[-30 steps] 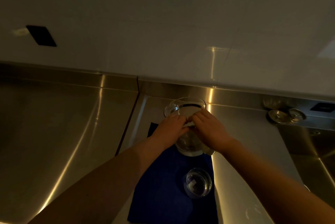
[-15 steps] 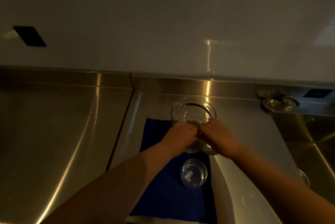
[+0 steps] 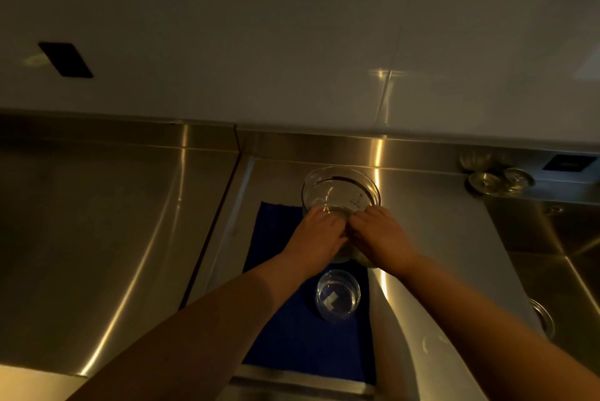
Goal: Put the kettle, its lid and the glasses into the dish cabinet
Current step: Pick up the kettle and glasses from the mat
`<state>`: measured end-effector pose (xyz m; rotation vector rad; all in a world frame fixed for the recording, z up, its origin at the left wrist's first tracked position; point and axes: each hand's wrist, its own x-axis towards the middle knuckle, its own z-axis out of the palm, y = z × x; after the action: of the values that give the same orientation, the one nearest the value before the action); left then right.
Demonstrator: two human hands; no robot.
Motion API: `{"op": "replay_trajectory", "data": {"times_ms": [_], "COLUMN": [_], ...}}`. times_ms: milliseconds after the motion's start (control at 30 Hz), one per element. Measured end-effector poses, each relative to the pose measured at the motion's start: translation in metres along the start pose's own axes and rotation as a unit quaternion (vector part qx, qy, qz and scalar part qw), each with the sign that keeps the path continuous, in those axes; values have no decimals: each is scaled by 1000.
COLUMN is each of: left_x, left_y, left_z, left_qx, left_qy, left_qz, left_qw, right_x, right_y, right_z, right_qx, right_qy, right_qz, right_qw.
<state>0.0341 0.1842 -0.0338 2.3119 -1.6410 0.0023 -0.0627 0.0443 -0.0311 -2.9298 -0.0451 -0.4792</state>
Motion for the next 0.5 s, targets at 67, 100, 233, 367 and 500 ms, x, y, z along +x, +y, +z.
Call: {"op": "replay_trajectory", "data": {"times_ms": [67, 100, 233, 367, 500], "left_x": [-6, -11, -28, -49, -64], "left_y": [4, 7, 22, 34, 43], "left_z": [5, 7, 8, 20, 34], "left_qx": [7, 13, 14, 74, 125], "left_qy": [19, 28, 52, 32, -13], "left_qz": [-12, -14, -39, -46, 34], "left_qw": [1000, 999, 998, 996, 991], "right_x": [1, 1, -1, -3, -2], "right_y": [0, 1, 4, 6, 9], "right_z": [1, 2, 7, 10, 14], "right_qx": [-12, -15, -11, -4, -8], "right_qy": [-7, -12, -11, 15, 24], "right_qz": [2, 6, 11, -2, 2], "right_qw": [1000, 1000, 1000, 1000, 1000]}}
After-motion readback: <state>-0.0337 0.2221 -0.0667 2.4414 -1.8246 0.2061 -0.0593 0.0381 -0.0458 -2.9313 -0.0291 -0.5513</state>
